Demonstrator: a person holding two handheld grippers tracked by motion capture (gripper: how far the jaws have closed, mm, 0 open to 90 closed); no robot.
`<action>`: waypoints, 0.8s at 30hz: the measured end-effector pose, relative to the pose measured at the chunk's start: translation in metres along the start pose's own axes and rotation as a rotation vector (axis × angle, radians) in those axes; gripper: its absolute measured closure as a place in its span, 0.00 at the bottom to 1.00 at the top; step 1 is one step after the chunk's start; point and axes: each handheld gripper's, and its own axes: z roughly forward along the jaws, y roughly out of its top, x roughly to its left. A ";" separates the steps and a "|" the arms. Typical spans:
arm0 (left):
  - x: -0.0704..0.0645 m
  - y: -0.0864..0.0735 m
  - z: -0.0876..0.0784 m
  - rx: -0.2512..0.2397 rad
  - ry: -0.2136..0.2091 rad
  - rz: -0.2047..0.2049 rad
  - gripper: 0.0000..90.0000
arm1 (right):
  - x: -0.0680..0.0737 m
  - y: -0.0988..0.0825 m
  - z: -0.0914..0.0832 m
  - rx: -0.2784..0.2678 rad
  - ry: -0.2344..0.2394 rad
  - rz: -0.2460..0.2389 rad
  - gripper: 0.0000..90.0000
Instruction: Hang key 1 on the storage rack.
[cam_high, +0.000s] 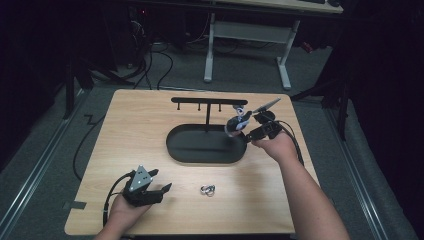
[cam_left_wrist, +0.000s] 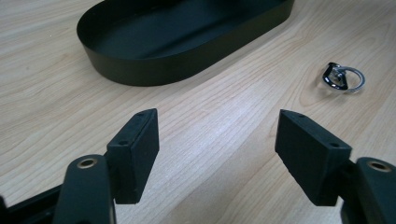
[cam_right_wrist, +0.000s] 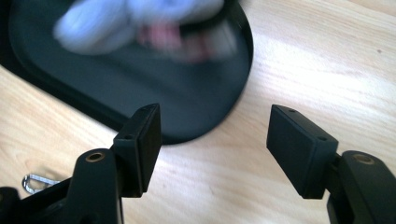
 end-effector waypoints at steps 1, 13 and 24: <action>-0.001 0.000 0.000 0.002 0.000 0.002 0.36 | 0.000 -0.004 -0.003 -0.011 0.000 -0.006 0.41; -0.004 0.004 0.003 0.005 -0.053 -0.073 0.42 | 0.001 -0.075 -0.017 -0.145 -0.036 -0.111 0.49; -0.017 0.001 0.008 0.094 -0.005 -0.086 0.62 | 0.003 -0.154 0.009 -0.347 0.032 -0.133 0.56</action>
